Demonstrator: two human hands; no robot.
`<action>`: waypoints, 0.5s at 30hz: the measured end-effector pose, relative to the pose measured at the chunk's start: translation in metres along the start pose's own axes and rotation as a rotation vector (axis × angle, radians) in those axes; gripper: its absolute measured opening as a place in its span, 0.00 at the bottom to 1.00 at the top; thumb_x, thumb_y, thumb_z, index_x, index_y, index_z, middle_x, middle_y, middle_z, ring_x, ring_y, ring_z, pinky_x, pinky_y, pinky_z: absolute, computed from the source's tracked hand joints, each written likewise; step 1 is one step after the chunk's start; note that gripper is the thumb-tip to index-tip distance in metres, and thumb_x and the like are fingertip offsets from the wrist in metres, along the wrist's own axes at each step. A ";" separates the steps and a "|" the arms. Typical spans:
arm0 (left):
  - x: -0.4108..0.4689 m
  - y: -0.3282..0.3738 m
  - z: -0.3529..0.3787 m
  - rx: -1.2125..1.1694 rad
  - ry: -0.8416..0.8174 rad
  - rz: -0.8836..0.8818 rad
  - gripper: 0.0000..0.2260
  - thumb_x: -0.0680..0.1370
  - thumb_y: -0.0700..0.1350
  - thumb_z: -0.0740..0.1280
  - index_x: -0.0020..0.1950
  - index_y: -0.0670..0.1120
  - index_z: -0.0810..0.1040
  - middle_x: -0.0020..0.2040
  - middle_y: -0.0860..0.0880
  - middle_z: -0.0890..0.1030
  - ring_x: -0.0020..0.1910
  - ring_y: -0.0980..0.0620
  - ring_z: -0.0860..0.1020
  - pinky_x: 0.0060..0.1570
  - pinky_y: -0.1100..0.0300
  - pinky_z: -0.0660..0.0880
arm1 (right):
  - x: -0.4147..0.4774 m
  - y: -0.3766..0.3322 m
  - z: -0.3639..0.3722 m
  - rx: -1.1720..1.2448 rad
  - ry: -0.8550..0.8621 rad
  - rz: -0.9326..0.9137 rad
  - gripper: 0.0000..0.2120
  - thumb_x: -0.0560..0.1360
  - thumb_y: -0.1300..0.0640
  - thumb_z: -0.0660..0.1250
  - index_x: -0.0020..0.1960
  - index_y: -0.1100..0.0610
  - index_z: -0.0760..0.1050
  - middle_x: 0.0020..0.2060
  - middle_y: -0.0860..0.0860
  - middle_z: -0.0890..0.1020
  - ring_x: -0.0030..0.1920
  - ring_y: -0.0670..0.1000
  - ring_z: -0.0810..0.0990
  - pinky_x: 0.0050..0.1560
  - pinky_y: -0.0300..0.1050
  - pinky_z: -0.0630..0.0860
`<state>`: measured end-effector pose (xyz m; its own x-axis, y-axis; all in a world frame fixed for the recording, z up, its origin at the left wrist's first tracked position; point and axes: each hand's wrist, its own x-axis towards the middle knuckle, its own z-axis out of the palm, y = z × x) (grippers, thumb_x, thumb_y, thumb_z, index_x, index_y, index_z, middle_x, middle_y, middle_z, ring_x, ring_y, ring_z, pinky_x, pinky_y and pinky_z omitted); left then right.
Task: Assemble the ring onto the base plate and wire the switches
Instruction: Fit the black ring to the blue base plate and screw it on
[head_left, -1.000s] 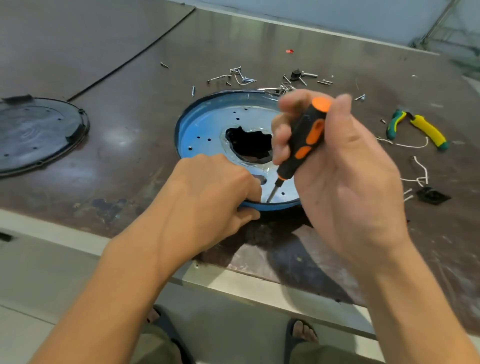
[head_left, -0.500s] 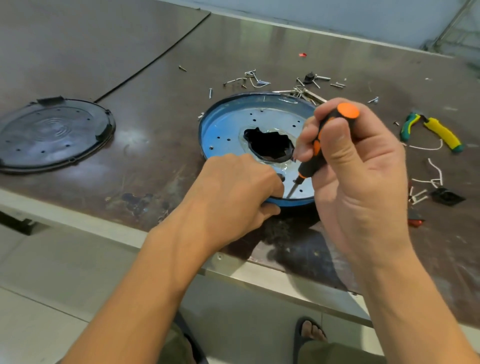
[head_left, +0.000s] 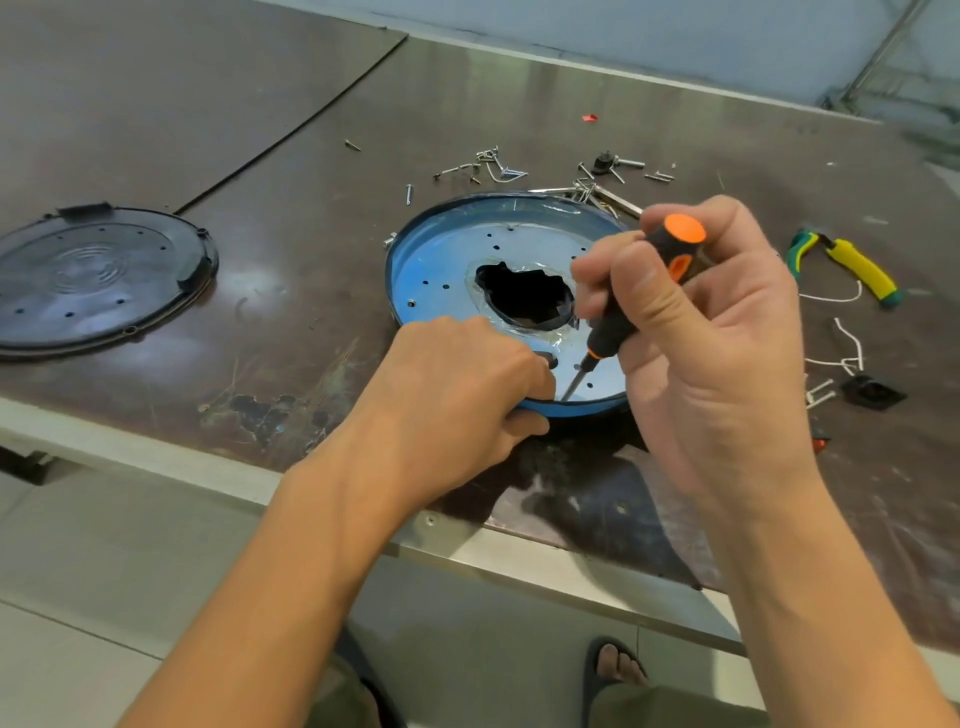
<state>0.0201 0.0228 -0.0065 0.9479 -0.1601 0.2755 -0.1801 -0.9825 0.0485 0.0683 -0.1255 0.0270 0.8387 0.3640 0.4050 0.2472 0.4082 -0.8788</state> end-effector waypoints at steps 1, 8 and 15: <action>0.000 0.000 0.000 -0.003 -0.001 0.006 0.12 0.77 0.61 0.64 0.51 0.55 0.80 0.52 0.57 0.84 0.50 0.52 0.81 0.42 0.54 0.79 | 0.001 0.000 -0.002 -0.005 0.007 0.007 0.12 0.72 0.55 0.72 0.50 0.55 0.71 0.37 0.51 0.83 0.36 0.51 0.78 0.43 0.44 0.74; 0.000 -0.002 0.000 -0.041 -0.008 0.012 0.11 0.77 0.61 0.65 0.50 0.55 0.81 0.53 0.57 0.84 0.52 0.52 0.81 0.43 0.53 0.80 | 0.003 0.004 -0.008 0.100 -0.066 0.093 0.14 0.83 0.55 0.54 0.59 0.61 0.75 0.42 0.54 0.77 0.44 0.51 0.72 0.48 0.43 0.71; 0.000 -0.001 0.001 -0.035 -0.010 0.018 0.10 0.77 0.60 0.66 0.51 0.57 0.82 0.53 0.59 0.84 0.52 0.53 0.81 0.42 0.54 0.80 | 0.004 0.011 -0.005 -0.016 -0.059 -0.021 0.12 0.75 0.49 0.70 0.52 0.57 0.76 0.42 0.56 0.77 0.46 0.55 0.77 0.48 0.46 0.75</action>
<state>0.0203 0.0241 -0.0075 0.9468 -0.1792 0.2674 -0.2065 -0.9754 0.0774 0.0767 -0.1238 0.0175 0.8036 0.4042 0.4368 0.2725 0.4026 -0.8739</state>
